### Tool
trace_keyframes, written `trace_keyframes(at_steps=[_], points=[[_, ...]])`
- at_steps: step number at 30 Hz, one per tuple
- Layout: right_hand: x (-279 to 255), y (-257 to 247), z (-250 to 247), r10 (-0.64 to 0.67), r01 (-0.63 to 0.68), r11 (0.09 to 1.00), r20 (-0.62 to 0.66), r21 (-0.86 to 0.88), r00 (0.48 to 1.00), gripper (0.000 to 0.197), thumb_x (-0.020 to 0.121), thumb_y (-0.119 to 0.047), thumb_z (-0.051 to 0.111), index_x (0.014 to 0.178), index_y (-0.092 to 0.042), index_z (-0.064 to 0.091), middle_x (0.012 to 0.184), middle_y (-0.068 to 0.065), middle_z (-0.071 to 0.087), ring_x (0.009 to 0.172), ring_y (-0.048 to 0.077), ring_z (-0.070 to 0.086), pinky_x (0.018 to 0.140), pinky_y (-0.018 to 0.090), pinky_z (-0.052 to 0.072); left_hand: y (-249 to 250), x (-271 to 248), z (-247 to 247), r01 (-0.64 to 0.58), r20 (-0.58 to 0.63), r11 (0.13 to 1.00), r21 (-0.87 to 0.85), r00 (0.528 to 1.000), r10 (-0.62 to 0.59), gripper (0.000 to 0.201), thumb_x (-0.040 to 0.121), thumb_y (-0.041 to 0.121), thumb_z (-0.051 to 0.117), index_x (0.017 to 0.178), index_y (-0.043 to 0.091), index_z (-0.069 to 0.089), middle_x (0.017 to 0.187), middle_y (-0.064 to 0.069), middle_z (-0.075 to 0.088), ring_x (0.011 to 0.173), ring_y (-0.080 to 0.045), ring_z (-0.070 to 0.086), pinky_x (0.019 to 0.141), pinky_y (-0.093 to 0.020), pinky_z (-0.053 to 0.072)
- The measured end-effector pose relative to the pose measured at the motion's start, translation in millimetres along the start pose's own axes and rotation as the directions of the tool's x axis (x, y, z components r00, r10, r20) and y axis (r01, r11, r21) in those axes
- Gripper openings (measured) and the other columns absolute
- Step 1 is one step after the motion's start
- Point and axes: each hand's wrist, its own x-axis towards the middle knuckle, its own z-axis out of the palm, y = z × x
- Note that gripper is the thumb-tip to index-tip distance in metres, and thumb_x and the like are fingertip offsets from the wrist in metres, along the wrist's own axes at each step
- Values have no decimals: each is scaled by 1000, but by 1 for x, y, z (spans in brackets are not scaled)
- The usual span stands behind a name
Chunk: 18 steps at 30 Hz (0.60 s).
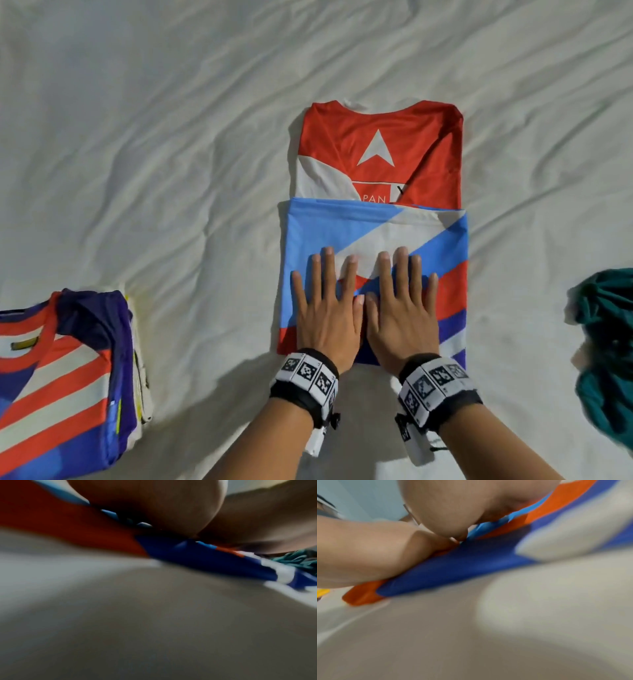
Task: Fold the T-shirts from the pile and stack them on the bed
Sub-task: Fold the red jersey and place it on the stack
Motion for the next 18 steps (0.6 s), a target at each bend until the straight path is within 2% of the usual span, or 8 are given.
trace_keyframes(at_steps=[3, 7, 12, 18], points=[[-20, 10, 19, 34, -34, 999, 28, 7, 999, 67, 104, -50, 23, 163, -30, 0, 170, 3, -11, 156, 26, -14, 124, 51, -9, -14, -17, 14, 64, 19, 998, 11, 998, -64, 65, 105, 52, 25, 164, 29, 10, 171, -12, -1, 158, -32, -1, 123, -63, 7], [-26, 26, 19, 83, -83, 997, 44, -6, 996, 68, 102, -61, 17, 161, -36, -5, 169, -2, -16, 155, 22, -18, 123, 43, -15, -30, -26, 11, 130, 19, 990, 48, 991, -131, 64, 106, 56, 18, 163, 35, -2, 171, -9, -6, 158, -27, -4, 123, -63, 3], [-32, 49, 17, 131, -129, 991, 35, -44, 991, 66, 102, -61, 11, 162, -36, -1, 169, 1, -13, 155, 20, -16, 125, 44, -10, -55, -29, 12, 167, 4, 983, 73, 986, -168, 61, 106, 51, 12, 163, 33, -3, 171, -7, -6, 158, -30, 1, 122, -64, 5], [-37, 75, 14, 96, -94, 994, 39, -58, 995, 66, 102, -58, 9, 161, -33, -9, 169, -2, -14, 155, 19, -16, 124, 43, -12, -73, -29, 8, 170, -12, 978, 124, 985, -170, 60, 106, 48, 4, 163, 32, -1, 172, -1, -1, 157, -32, 3, 121, -67, 2]])
